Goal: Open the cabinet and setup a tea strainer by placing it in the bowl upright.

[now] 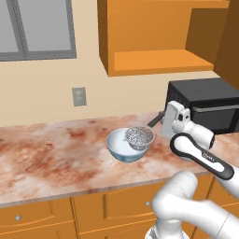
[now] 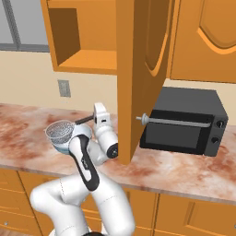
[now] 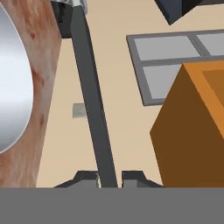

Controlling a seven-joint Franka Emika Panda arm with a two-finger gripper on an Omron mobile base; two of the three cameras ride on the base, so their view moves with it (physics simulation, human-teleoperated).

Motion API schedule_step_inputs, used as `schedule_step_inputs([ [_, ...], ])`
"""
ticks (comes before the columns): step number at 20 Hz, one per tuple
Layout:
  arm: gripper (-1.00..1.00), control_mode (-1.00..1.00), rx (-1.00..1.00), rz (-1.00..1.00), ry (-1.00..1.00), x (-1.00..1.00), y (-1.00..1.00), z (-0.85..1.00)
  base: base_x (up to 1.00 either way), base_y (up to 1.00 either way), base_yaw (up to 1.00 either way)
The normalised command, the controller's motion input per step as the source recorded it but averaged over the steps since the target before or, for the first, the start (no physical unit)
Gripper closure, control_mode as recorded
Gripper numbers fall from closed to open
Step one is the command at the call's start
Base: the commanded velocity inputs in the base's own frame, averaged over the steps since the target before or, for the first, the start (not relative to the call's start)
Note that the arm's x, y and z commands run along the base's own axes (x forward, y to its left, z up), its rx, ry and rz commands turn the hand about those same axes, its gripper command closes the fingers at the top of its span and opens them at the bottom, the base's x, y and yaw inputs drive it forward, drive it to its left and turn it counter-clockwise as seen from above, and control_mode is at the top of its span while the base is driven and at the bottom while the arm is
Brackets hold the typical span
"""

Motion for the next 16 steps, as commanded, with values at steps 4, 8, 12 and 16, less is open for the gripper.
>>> schedule_step_inputs([
  [4,1.0,-1.0,0.0,0.0,0.0,0.06,0.16,-0.43,0.0,0.0,0.0],
  [8,1.0,-1.0,0.0,0.0,0.0,0.03,0.11,-0.38,0.0,0.0,0.0],
  [12,1.0,-1.0,0.0,0.0,0.0,0.08,0.17,-0.24,0.0,0.0,0.0],
  [16,1.0,-1.0,0.0,0.0,0.0,0.12,0.29,-0.15,0.0,0.0,0.0],
])
